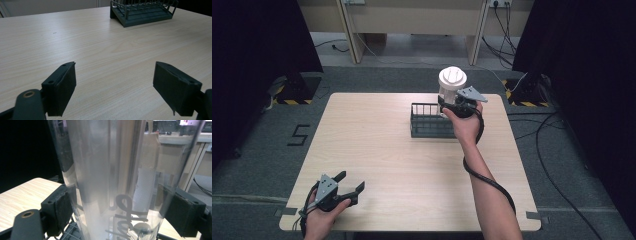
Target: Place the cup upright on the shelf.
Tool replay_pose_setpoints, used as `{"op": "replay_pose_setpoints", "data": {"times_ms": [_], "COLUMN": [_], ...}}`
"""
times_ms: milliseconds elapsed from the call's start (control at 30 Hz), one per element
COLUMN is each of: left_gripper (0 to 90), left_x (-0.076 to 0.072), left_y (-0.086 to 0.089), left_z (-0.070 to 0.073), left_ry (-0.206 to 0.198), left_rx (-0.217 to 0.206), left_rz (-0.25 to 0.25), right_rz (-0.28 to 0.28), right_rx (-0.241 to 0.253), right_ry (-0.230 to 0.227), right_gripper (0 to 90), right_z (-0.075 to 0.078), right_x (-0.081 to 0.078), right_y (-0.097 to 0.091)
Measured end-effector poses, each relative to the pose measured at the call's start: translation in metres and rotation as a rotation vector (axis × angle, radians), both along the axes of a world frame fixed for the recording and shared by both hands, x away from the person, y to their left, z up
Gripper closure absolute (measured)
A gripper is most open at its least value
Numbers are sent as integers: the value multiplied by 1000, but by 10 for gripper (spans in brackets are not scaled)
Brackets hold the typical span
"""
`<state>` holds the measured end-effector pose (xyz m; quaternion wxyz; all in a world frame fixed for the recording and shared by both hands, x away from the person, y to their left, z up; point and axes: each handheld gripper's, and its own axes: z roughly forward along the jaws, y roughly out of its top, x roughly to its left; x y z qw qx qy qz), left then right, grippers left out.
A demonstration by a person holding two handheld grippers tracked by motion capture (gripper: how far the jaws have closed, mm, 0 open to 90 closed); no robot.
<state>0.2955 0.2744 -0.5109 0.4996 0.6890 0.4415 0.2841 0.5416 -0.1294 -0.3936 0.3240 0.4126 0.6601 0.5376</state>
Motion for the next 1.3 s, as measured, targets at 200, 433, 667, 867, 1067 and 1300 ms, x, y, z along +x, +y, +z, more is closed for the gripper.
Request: {"op": "replay_pose_setpoints", "data": {"times_ms": [200, 433, 667, 867, 1067, 1300], "left_gripper": [181, 181, 181, 181, 181, 181], "left_x": [0, 0, 0, 0, 0, 0], "left_y": [0, 0, 0, 0, 0, 0], "left_z": [0, 0, 0, 0, 0, 0], "left_ry": [0, 0, 0, 1, 2, 2], "left_rx": [1, -3, -2, -3, -4, -1], "left_rz": [-1, -2, -3, -4, -4, -5], "right_rz": [-10, -17, -23, -29, -32, -31], "right_rx": [-1, 0, -4, -3, -10, -21], "right_ry": [17, 41, 65, 89, 102, 113], "right_gripper": [178, 178, 178, 177, 177, 177], "right_z": [-8, -17, -26, -34, -42, -47], "right_x": [5, 10, 15, 17, 17, 17], "right_y": [1, 3, 5, 7, 9, 11]}}
